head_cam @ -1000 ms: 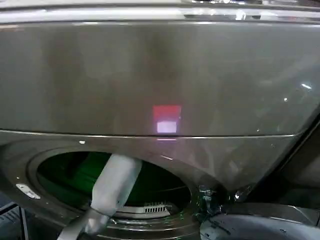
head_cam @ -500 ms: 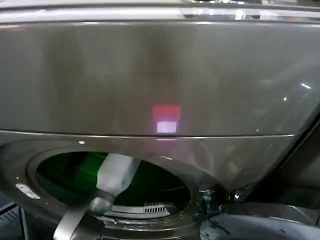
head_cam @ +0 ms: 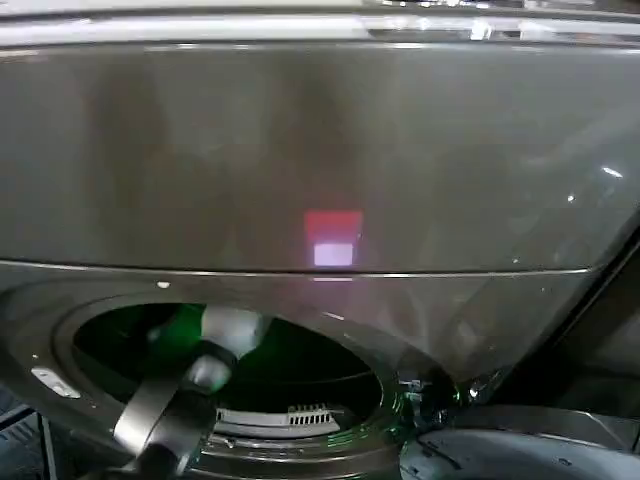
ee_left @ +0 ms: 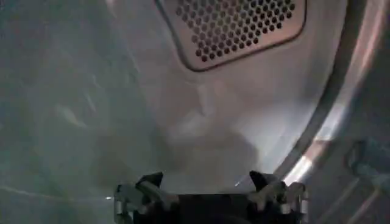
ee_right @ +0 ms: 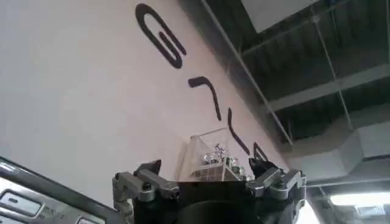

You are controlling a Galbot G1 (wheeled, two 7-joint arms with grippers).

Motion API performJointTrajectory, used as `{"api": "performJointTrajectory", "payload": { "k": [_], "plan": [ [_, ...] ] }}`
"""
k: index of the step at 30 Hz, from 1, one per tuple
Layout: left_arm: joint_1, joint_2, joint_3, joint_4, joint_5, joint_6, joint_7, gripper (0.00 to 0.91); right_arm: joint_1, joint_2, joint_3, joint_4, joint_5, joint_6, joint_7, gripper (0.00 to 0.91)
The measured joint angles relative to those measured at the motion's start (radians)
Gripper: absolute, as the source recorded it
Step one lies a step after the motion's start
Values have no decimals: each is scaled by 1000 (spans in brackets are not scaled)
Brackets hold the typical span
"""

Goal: Grasp the clothes from the dryer.

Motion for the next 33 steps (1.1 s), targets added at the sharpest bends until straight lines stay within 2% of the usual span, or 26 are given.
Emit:
{"api": "performJointTrajectory", "payload": {
  "k": [17, 33],
  "plan": [
    [-170, -41, 199, 251, 186, -188, 387, 907, 7, -13, -14, 2, -2, 1, -4, 907],
    [-185, -82, 250, 373, 364, -271, 513, 907, 5, -14, -11, 0, -3, 3, -8, 907]
  ]
}}
